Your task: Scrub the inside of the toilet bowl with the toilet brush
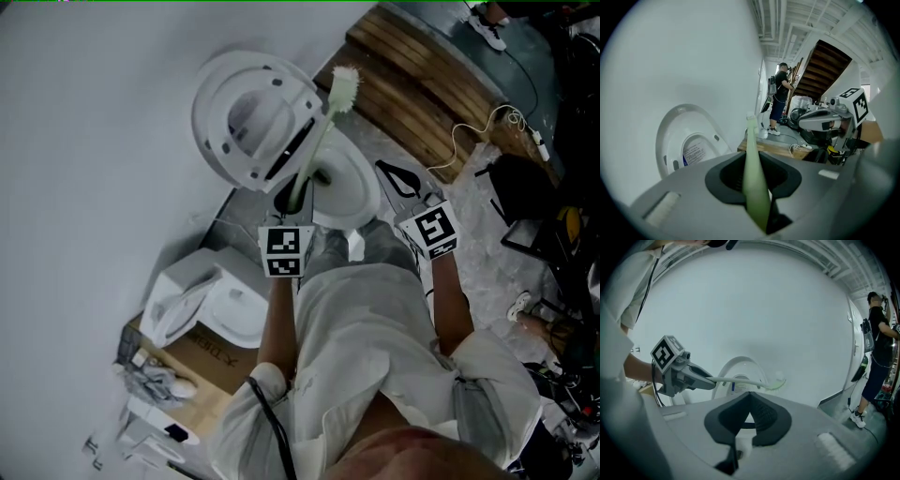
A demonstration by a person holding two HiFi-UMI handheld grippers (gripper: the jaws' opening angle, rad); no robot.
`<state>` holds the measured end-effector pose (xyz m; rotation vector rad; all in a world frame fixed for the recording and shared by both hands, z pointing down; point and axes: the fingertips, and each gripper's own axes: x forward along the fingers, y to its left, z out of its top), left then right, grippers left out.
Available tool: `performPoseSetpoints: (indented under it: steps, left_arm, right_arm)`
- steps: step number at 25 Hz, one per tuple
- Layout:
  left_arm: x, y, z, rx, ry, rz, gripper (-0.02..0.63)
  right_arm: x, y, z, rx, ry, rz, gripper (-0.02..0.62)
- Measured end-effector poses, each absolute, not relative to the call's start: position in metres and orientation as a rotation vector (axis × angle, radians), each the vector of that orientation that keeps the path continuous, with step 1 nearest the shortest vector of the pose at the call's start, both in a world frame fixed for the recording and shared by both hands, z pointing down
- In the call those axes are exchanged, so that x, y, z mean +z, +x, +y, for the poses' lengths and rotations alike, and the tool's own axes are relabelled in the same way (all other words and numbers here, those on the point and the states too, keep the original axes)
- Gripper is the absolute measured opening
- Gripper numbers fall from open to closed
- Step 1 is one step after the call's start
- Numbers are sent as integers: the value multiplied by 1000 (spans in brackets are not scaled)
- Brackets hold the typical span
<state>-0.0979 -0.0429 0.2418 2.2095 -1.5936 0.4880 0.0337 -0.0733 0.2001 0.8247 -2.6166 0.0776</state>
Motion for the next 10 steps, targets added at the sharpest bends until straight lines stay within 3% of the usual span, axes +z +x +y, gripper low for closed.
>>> performPoseSetpoints:
  steps: [10]
  left_arm:
    - [226, -105, -42, 477, 2221, -1607, 100]
  right_arm:
    - [187, 30, -71, 40, 827, -2635, 3]
